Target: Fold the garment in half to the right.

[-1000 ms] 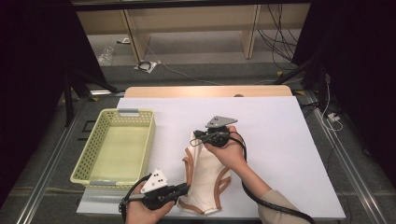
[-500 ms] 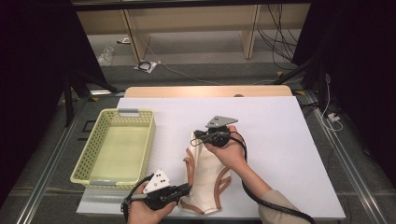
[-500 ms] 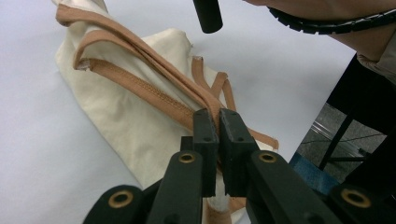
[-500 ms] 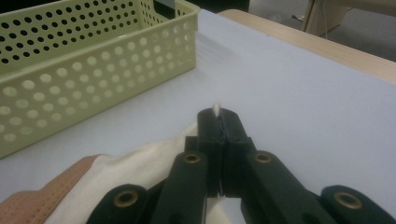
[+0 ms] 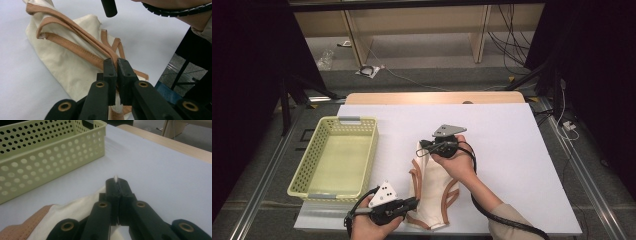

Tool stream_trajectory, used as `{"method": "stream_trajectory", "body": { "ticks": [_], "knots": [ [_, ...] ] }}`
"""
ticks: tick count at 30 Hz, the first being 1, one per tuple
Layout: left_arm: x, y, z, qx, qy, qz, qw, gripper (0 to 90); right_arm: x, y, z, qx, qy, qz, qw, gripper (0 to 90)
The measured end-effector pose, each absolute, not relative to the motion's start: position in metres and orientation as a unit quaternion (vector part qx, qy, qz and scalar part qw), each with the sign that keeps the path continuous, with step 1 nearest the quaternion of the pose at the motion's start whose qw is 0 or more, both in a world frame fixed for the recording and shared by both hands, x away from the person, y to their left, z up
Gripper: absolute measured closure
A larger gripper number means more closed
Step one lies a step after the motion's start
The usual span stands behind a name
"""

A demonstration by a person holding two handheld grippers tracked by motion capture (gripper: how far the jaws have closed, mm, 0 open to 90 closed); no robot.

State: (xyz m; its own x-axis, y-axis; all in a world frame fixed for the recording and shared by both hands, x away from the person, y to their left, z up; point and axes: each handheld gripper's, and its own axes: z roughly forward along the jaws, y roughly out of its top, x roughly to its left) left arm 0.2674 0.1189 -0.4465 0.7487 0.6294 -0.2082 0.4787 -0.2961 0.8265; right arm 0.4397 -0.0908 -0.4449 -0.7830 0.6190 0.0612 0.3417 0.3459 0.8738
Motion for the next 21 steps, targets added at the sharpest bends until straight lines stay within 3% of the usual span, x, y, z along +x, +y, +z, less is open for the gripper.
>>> {"method": "stream_trajectory", "body": {
  "ticks": [21],
  "knots": [
    [0.2681, 0.1148, -0.4492, 0.806, 0.343, 0.075, 0.477, 85.4, 0.4387, -0.0981, -0.4453, 0.303, 0.808, 0.486, 0.138, 89.7]
  ]
}}
